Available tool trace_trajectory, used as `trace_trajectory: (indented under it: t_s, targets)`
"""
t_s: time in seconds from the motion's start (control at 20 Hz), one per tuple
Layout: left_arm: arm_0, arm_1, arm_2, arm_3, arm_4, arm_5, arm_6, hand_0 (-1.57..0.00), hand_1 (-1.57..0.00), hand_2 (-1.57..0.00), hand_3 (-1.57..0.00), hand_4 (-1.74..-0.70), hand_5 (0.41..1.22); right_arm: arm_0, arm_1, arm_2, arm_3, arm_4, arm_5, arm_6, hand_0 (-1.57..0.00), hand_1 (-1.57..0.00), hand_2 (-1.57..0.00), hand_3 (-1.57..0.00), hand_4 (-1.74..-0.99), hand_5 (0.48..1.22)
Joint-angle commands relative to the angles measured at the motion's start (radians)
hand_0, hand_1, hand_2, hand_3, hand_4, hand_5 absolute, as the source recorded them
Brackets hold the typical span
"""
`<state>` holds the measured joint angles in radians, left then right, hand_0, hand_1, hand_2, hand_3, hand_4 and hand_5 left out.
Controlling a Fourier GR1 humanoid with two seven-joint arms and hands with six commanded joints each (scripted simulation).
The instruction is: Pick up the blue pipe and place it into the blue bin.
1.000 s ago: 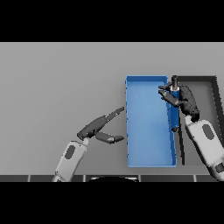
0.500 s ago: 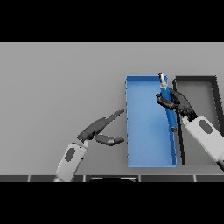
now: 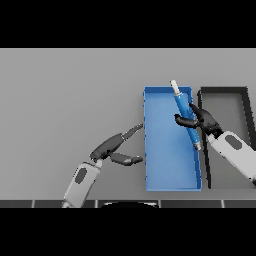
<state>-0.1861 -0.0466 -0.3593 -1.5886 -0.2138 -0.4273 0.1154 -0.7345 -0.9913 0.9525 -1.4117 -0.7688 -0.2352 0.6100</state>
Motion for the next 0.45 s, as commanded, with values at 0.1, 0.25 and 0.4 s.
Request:
trace_trajectory:
  t_s: [0.1,0.25,0.4]
  targets:
    - [0.001,-0.004,-0.004,-0.001,-0.006,0.005,0.005,0.00,0.00,0.00,0.00,-0.89,0.431,-0.019,-0.005,0.017,0.006,-0.001,0.013,0.000,-0.01,-0.01,-0.01,0.00,-1.020,0.666]
    - [-0.003,-0.009,-0.005,-0.011,-0.005,0.008,0.023,0.00,0.00,0.00,0.00,-0.88,0.431,-0.009,-0.008,0.020,-0.006,-0.008,0.010,0.000,-0.01,-0.01,-0.01,0.00,-1.022,0.658]
    - [-0.021,-0.019,-0.005,-0.032,0.004,0.008,0.048,0.00,0.00,0.00,0.00,-0.88,0.431,-0.011,-0.004,0.023,-0.004,-0.003,0.017,-0.006,-0.01,-0.01,-0.01,0.00,-1.022,0.643]
